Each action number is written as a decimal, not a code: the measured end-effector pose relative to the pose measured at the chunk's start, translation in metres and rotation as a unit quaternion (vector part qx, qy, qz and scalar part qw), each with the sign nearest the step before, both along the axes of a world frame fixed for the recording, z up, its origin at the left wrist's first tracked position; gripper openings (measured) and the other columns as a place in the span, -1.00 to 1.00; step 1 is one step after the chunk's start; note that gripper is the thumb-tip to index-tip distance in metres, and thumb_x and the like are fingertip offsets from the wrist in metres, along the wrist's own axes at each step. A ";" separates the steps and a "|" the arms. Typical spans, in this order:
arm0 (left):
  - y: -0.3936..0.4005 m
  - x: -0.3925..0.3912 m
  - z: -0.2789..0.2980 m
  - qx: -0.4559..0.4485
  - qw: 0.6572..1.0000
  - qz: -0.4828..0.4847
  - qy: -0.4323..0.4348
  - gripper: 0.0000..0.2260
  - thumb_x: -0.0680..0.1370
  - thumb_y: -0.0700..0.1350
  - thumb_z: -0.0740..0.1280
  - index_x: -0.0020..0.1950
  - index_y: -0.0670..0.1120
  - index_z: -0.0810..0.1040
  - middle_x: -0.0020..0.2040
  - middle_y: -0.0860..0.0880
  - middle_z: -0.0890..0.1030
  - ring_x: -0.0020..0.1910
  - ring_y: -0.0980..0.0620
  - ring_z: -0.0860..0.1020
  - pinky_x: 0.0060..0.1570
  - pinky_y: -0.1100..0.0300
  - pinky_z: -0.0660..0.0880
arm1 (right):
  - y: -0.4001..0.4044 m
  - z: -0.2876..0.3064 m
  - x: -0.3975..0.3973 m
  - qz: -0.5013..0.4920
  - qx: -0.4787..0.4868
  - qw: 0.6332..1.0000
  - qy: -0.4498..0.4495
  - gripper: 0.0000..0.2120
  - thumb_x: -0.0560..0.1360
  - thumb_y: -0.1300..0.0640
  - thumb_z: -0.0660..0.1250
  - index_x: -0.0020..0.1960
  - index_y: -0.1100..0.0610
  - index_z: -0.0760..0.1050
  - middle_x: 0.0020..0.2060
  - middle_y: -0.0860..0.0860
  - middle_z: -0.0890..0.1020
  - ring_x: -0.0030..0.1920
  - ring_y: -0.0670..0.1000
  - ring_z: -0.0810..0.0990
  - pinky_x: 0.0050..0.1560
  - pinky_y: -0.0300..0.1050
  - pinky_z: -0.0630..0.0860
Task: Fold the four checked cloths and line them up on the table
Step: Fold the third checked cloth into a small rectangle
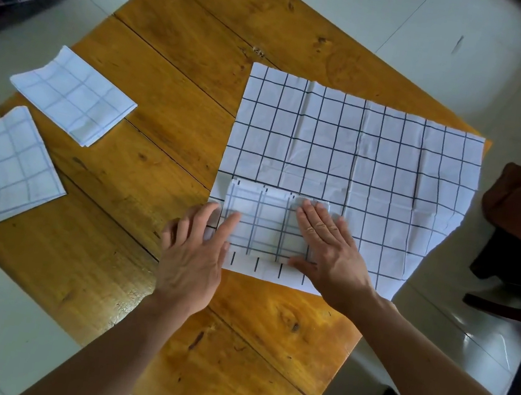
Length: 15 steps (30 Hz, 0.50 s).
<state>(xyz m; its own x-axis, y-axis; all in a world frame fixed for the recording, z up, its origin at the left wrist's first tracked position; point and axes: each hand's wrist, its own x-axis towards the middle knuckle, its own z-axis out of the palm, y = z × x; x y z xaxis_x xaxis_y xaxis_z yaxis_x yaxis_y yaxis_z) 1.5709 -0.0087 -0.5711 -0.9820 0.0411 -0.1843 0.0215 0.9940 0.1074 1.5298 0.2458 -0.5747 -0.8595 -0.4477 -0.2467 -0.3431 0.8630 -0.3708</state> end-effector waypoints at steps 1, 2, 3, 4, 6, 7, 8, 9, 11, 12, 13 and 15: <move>0.000 0.000 0.000 0.002 1.000 0.002 -0.001 -0.56 0.64 0.04 0.10 0.53 0.21 0.21 0.51 -0.02 0.24 0.35 -0.07 0.29 0.21 -0.02 0.22 | 0.005 0.001 0.000 -0.001 0.001 1.000 -0.002 -0.27 0.57 -0.27 0.01 0.61 0.03 -0.10 0.60 -0.07 -0.12 0.58 -0.09 -0.21 0.55 0.00 -0.20; 0.000 0.000 0.000 0.004 1.000 0.005 0.000 -0.56 0.64 0.04 0.10 0.53 0.21 0.21 0.51 -0.02 0.24 0.35 -0.06 0.29 0.21 -0.03 0.23 | 0.010 0.001 0.000 -0.002 0.001 1.000 -0.005 -0.27 0.57 -0.26 0.03 0.61 0.03 -0.11 0.60 -0.07 -0.13 0.58 -0.09 -0.22 0.55 -0.01 -0.20; 0.000 0.000 0.000 0.005 1.000 0.007 0.002 -0.56 0.64 0.04 0.10 0.53 0.21 0.21 0.51 -0.02 0.23 0.35 -0.06 0.28 0.20 -0.03 0.24 | 0.015 0.003 0.000 -0.003 0.001 1.000 -0.009 -0.26 0.58 -0.25 0.06 0.61 0.03 -0.12 0.59 -0.07 -0.14 0.57 -0.10 -0.23 0.55 -0.01 -0.21; 0.000 0.000 0.000 0.007 1.000 0.008 0.003 -0.56 0.64 0.04 0.09 0.53 0.22 0.21 0.51 -0.01 0.23 0.35 -0.06 0.27 0.21 -0.03 0.24 | 0.019 0.004 -0.001 -0.003 0.001 1.000 -0.016 -0.25 0.59 -0.24 0.11 0.60 0.03 -0.13 0.59 -0.08 -0.15 0.57 -0.11 -0.25 0.55 -0.02 -0.22; 0.000 -0.001 0.000 0.010 1.000 0.008 0.005 -0.56 0.64 0.04 0.08 0.53 0.22 0.20 0.51 -0.01 0.23 0.36 -0.05 0.27 0.20 -0.04 0.26 | 0.024 0.007 -0.003 0.004 0.003 1.000 -0.030 -0.22 0.58 -0.17 0.22 0.59 0.02 -0.15 0.58 -0.09 -0.16 0.56 -0.14 -0.28 0.56 -0.03 -0.23; 0.000 0.000 0.001 0.010 1.000 0.007 0.006 -0.56 0.64 0.04 0.08 0.53 0.23 0.20 0.51 -0.01 0.24 0.35 -0.05 0.27 0.19 -0.04 0.27 | 0.025 0.008 -0.005 0.008 0.002 0.999 -0.033 -0.21 0.58 -0.15 0.25 0.59 0.01 -0.16 0.58 -0.10 -0.17 0.55 -0.15 -0.28 0.56 -0.04 -0.23; 0.000 0.000 0.001 0.010 1.000 0.006 0.007 -0.56 0.63 0.04 0.08 0.53 0.23 0.20 0.50 -0.01 0.24 0.35 -0.05 0.27 0.19 -0.04 0.27 | 0.026 0.009 -0.006 0.013 0.001 0.999 -0.035 -0.20 0.57 -0.14 0.27 0.59 0.00 -0.16 0.58 -0.11 -0.17 0.55 -0.16 -0.28 0.56 -0.05 -0.24; -0.001 0.000 0.001 0.009 1.000 0.006 0.006 -0.56 0.64 0.05 0.08 0.53 0.23 0.19 0.51 -0.01 0.23 0.34 -0.05 0.28 0.19 -0.04 0.26 | 0.026 0.010 -0.007 0.017 0.002 0.999 -0.037 -0.20 0.57 -0.14 0.27 0.58 0.00 -0.16 0.58 -0.11 -0.17 0.55 -0.16 -0.29 0.56 -0.05 -0.25; -0.001 -0.001 0.002 0.014 1.000 0.009 -0.003 -0.57 0.64 0.05 0.11 0.52 0.25 0.20 0.51 0.01 0.21 0.33 -0.04 0.28 0.20 -0.03 0.24 | 0.026 0.012 -0.009 0.024 0.014 0.999 -0.040 -0.18 0.56 -0.15 0.27 0.58 0.00 -0.18 0.57 -0.11 -0.20 0.55 -0.15 -0.31 0.56 -0.06 -0.28; -0.001 -0.001 0.003 0.018 1.000 0.011 -0.007 -0.57 0.64 0.04 0.13 0.51 0.25 0.22 0.51 0.01 0.20 0.33 -0.04 0.28 0.21 -0.02 0.23 | 0.026 0.012 -0.010 0.028 0.022 0.999 -0.039 -0.17 0.56 -0.15 0.28 0.58 0.01 -0.19 0.57 -0.11 -0.21 0.54 -0.14 -0.33 0.55 -0.07 -0.31; -0.001 -0.002 0.004 0.023 1.000 0.013 -0.011 -0.57 0.63 0.03 0.15 0.50 0.25 0.23 0.51 0.02 0.19 0.33 -0.04 0.29 0.22 -0.02 0.24 | 0.026 0.013 -0.010 0.031 0.029 0.998 -0.036 -0.16 0.55 -0.16 0.29 0.58 0.02 -0.20 0.57 -0.10 -0.21 0.54 -0.13 -0.33 0.54 -0.09 -0.33; 0.002 -0.004 0.008 0.031 0.999 0.017 -0.005 -0.58 0.60 0.00 0.22 0.46 0.22 0.30 0.51 0.00 0.19 0.34 -0.06 0.29 0.22 -0.04 0.28 | 0.025 0.013 -0.011 0.032 0.036 0.998 -0.033 -0.13 0.54 -0.15 0.31 0.58 0.03 -0.19 0.57 -0.09 -0.21 0.54 -0.13 -0.33 0.53 -0.09 -0.34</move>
<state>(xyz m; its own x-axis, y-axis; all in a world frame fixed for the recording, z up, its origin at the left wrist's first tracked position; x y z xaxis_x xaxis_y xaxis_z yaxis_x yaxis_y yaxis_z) 1.5667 -0.0063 -0.5631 -0.9813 0.0198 -0.1915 -0.0132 0.9855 0.1694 1.5185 0.2705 -0.5617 -0.8112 -0.4794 -0.3349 -0.3749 0.8658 -0.3314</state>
